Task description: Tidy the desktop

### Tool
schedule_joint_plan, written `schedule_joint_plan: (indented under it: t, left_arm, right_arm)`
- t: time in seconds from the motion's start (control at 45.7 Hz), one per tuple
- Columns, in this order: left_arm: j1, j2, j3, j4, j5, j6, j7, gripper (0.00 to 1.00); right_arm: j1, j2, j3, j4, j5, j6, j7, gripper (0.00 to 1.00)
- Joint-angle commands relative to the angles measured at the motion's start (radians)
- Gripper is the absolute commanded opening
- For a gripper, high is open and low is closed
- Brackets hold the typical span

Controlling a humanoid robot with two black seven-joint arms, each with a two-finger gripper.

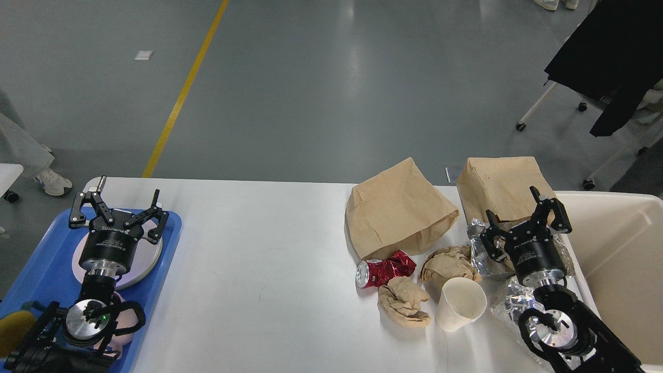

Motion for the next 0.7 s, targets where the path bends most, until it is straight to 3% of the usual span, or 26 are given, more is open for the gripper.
schedule_joint_plan:
  t: [0.0, 0.131, 0.285, 0.46, 0.679]
  left_arm:
    - [-0.008, 0.0, -0.001, 0.011, -0.014, 0.0, 0.003, 0.97]
    - [-0.054, 0.0, 0.0, 0.058, -0.014, 0.018, 0.003, 0.97]
    - [-0.129, 0.002, 0.022, 0.18, 0.002, -0.019, -0.002, 0.97]
    - [-0.118, 0.013, 0.065, 0.186, -0.004, -0.077, -0.01, 0.97]
    - [-0.115, 0.01, 0.065, 0.186, -0.012, -0.088, -0.008, 0.97]
  right_arm:
    - [0.0, 0.0, 0.0, 0.0, 0.0, 0.0, 0.0, 1.0]
    - [0.0, 0.0, 0.0, 0.0, 0.0, 0.0, 0.0, 1.0]
    - [0.0, 0.0, 0.0, 0.0, 0.0, 0.0, 0.0, 1.0]
    - [0.0, 0.0, 0.0, 0.0, 0.0, 0.0, -0.001, 1.0]
    - [0.0, 0.0, 0.0, 0.0, 0.0, -0.001, 0.0, 1.0]
